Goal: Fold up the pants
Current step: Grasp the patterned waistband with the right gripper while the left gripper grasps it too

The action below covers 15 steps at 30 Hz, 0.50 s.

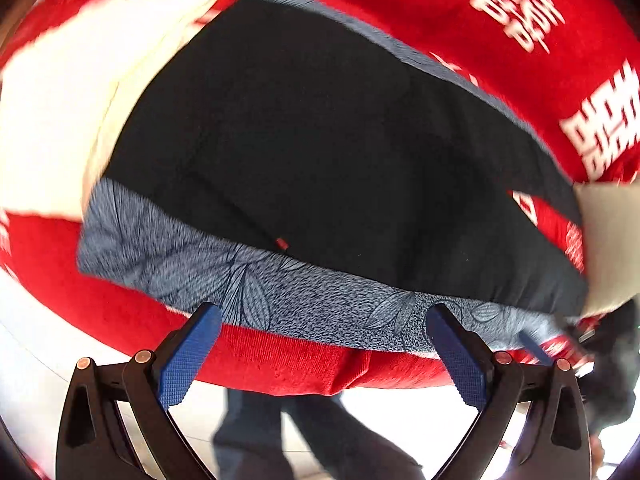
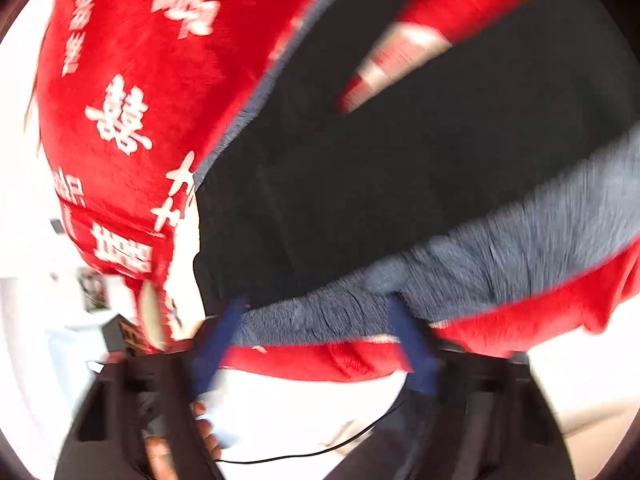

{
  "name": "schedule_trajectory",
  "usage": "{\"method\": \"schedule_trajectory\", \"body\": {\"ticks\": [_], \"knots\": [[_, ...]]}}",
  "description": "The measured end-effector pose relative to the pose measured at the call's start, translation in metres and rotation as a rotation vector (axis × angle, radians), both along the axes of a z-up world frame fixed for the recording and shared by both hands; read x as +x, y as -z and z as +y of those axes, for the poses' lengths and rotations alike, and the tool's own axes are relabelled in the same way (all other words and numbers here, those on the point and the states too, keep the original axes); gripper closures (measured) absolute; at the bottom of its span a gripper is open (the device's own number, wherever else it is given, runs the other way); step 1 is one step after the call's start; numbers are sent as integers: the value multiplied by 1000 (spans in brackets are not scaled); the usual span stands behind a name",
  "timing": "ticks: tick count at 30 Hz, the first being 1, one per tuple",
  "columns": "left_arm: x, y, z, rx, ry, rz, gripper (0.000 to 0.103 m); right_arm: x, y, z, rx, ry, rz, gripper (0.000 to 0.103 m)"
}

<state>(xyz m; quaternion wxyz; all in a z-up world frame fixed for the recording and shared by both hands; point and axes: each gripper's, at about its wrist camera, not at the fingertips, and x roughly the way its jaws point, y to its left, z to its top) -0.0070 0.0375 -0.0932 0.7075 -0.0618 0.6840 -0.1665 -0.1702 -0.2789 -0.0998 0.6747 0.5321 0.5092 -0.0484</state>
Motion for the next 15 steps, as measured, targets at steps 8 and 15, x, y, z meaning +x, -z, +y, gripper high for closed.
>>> {"method": "schedule_trajectory", "body": {"ticks": [8, 15], "knots": [[-5, 28, 20, -58, -87, 54, 0, -39, 60, 2, 141, 71, -15, 46], [-11, 37, 15, -86, -79, 88, 0, -42, 77, -10, 188, 110, -98, 46]]}}
